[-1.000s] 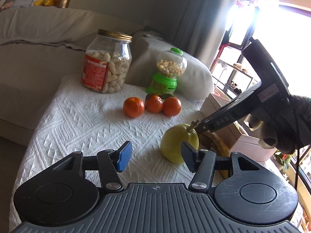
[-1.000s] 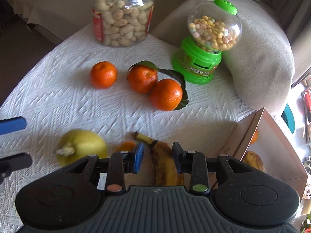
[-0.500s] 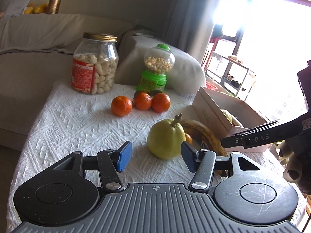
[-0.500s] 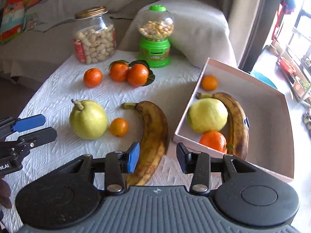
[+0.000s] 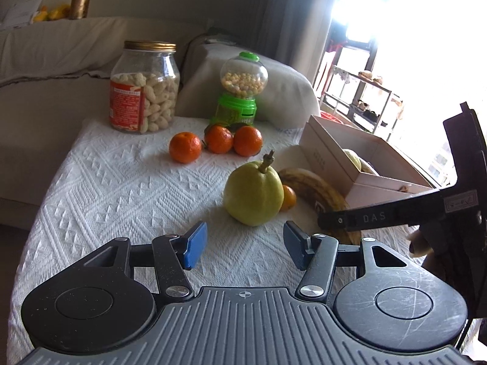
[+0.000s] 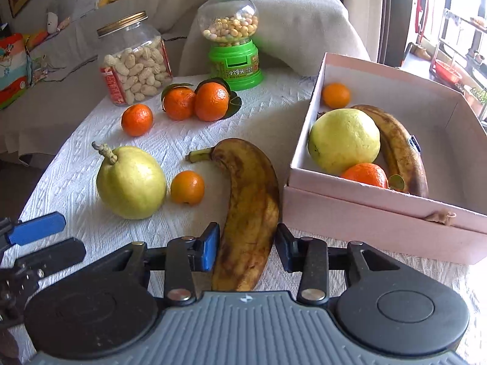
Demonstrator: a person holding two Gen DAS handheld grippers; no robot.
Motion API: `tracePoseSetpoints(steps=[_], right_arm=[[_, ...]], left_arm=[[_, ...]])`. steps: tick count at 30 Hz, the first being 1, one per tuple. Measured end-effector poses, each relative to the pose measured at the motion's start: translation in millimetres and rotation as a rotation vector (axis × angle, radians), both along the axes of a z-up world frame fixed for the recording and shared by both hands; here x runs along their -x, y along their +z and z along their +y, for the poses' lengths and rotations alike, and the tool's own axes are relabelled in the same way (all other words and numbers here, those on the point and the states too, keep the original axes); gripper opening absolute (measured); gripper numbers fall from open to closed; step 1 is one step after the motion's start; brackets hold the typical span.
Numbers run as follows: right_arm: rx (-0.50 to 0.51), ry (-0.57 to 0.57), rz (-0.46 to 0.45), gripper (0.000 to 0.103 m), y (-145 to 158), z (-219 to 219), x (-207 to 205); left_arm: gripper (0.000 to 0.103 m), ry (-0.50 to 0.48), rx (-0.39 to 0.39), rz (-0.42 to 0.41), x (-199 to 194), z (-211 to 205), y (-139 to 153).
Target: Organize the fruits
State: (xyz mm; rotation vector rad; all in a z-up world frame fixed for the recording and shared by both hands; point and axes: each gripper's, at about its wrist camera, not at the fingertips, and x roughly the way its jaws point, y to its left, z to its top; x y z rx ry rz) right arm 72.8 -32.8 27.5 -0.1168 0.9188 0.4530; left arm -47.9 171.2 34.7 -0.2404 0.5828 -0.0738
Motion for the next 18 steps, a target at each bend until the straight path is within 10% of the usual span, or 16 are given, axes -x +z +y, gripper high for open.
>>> tracePoseSetpoints(steps=[18], right_arm=[[-0.036,0.043,0.040,0.034,6,-53,70]], left_arm=[[0.058,-0.185,-0.036,0.061,-5,-51,-10]])
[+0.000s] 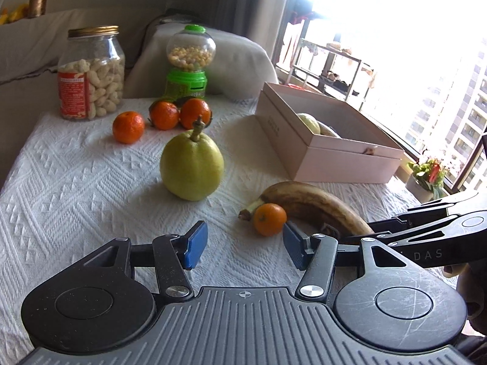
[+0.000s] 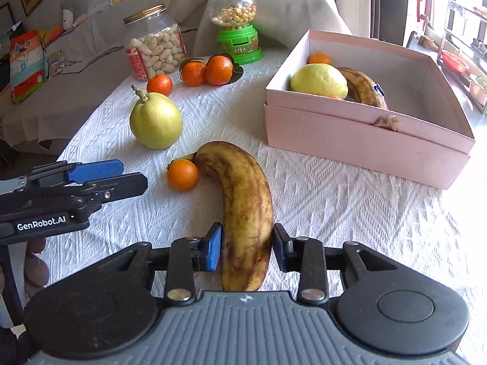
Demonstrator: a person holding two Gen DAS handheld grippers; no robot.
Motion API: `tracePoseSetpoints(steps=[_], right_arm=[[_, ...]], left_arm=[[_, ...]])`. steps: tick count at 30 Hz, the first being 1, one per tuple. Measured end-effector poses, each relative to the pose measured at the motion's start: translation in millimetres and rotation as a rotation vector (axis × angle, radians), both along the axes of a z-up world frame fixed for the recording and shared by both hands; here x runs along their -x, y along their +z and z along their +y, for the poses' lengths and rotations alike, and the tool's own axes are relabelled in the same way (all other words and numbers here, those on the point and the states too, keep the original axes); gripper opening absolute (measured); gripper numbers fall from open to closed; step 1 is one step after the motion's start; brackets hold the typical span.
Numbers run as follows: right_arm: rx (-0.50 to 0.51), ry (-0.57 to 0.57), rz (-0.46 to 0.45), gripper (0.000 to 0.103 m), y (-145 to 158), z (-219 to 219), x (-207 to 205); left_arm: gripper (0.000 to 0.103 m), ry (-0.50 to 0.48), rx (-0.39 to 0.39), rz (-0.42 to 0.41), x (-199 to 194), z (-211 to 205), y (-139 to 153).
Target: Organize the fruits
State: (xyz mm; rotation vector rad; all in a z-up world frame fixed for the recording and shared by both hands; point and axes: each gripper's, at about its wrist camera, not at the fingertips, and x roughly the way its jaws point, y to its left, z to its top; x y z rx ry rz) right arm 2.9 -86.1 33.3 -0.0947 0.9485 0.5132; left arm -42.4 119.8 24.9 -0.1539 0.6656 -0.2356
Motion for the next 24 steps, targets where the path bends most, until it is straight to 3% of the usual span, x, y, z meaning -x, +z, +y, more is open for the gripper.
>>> tracePoseSetpoints(steps=[6,8,13,24], right_arm=[[-0.009,0.014,-0.028,0.036,-1,-4,3],[-0.013,0.018,-0.035,0.042,-3,-6,5],[0.003,0.008,-0.077,0.056,-7,-10,6],[-0.006,0.017,-0.123,0.062,-9,-13,10]], left_arm=[[0.050,-0.049,-0.049,0.013,0,-29,-3],[0.047,-0.049,-0.061,0.014,0,-33,-3],[0.044,-0.029,-0.078,0.013,-5,-36,-1],[0.044,0.042,-0.093,0.006,-16,-26,6]])
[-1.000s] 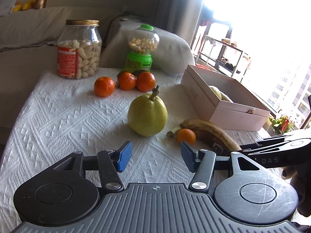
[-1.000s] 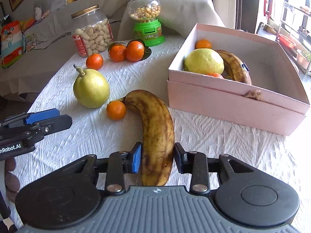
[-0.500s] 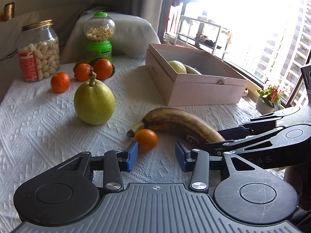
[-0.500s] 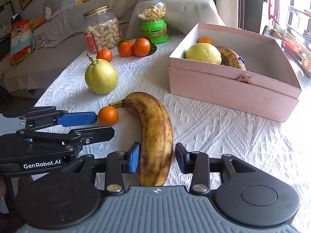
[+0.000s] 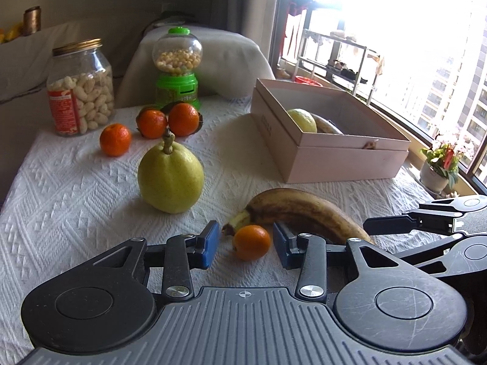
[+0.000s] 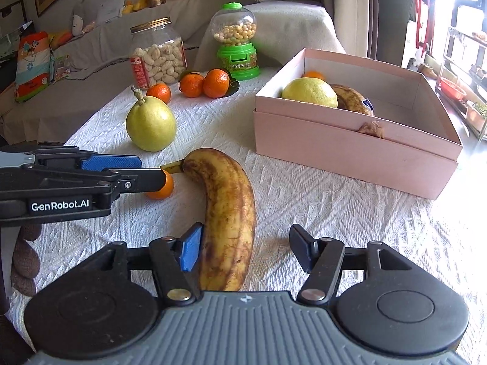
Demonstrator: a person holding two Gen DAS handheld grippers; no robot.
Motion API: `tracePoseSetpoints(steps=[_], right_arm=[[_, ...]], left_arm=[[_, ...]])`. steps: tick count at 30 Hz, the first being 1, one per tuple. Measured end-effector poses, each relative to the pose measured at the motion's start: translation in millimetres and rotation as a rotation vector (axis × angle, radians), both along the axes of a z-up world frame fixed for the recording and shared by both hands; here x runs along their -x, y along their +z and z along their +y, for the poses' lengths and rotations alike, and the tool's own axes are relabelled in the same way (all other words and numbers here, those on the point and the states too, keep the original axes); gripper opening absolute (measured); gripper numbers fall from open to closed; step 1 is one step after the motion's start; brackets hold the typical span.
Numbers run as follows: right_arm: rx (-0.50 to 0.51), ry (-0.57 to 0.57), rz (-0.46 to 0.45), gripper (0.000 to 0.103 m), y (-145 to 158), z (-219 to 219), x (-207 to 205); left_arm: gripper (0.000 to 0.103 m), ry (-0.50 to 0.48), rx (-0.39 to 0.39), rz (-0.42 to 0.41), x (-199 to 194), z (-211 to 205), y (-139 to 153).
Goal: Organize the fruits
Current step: 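Close the left gripper on the yellow pear while the right gripper holds the banana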
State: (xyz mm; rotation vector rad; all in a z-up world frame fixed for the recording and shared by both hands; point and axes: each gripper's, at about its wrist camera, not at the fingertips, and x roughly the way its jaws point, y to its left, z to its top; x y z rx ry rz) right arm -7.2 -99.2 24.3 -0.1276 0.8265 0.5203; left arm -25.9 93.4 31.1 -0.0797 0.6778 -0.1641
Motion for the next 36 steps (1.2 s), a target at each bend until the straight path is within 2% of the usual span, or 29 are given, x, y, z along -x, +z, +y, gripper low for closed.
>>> tracePoseSetpoints(steps=[4,8,11,15,19,25,31,36], right_arm=[[0.004,-0.001,-0.006,0.063,-1,1,0],[0.008,-0.002,-0.005,0.064,-1,1,1],[0.021,-0.001,-0.008,0.065,-3,2,1],[0.053,0.006,-0.034,0.067,-6,6,5],[0.077,0.010,-0.061,0.069,-8,10,9],[0.071,0.005,-0.064,0.072,-9,9,9],[0.068,0.003,-0.074,0.075,-10,10,11],[0.065,0.002,-0.077,0.076,-10,9,12]], left_arm=[[0.044,0.010,0.008,-0.019,0,5,3],[0.044,0.071,0.008,-0.074,-6,17,13],[0.044,0.130,-0.012,-0.096,-14,27,18],[0.044,0.160,-0.052,-0.121,-23,32,20],[0.045,0.158,-0.082,-0.111,-35,31,17],[0.054,0.140,-0.160,-0.113,-38,19,13],[0.064,0.118,-0.153,-0.102,-39,16,14],[0.065,0.131,-0.145,-0.097,-43,20,13]])
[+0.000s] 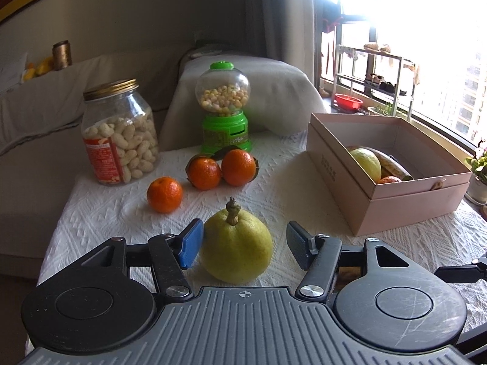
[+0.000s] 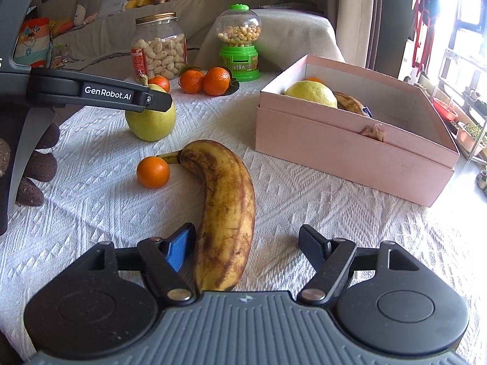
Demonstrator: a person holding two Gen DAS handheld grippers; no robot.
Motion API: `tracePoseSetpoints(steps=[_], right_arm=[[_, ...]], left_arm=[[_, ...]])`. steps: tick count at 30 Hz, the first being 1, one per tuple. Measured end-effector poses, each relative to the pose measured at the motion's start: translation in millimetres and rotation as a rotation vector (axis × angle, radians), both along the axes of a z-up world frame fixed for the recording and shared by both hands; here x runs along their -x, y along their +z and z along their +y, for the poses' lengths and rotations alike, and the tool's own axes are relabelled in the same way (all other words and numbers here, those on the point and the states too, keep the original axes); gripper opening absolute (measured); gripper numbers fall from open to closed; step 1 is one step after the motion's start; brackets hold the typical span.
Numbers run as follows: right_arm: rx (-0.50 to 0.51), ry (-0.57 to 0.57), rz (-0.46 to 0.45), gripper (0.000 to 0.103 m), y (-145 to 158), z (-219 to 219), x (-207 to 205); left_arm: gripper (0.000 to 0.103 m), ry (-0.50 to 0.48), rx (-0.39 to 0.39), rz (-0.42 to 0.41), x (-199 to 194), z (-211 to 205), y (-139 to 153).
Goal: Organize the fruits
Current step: 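Close the left gripper on the yellow pear while the right gripper holds the banana, then lift the pear with the left gripper while the right gripper grasps a small orange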
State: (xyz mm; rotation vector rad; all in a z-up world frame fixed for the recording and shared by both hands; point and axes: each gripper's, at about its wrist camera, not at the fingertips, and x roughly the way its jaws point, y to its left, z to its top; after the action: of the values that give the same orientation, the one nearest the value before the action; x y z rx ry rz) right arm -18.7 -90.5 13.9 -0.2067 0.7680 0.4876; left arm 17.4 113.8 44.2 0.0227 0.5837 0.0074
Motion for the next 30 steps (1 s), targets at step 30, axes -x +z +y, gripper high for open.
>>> tracePoseSetpoints(steps=[30], right_arm=[[0.021,0.016,-0.033,0.080,1,1,3]], left_arm=[[0.067,-0.007,0.175,0.141,-31,29,-28]])
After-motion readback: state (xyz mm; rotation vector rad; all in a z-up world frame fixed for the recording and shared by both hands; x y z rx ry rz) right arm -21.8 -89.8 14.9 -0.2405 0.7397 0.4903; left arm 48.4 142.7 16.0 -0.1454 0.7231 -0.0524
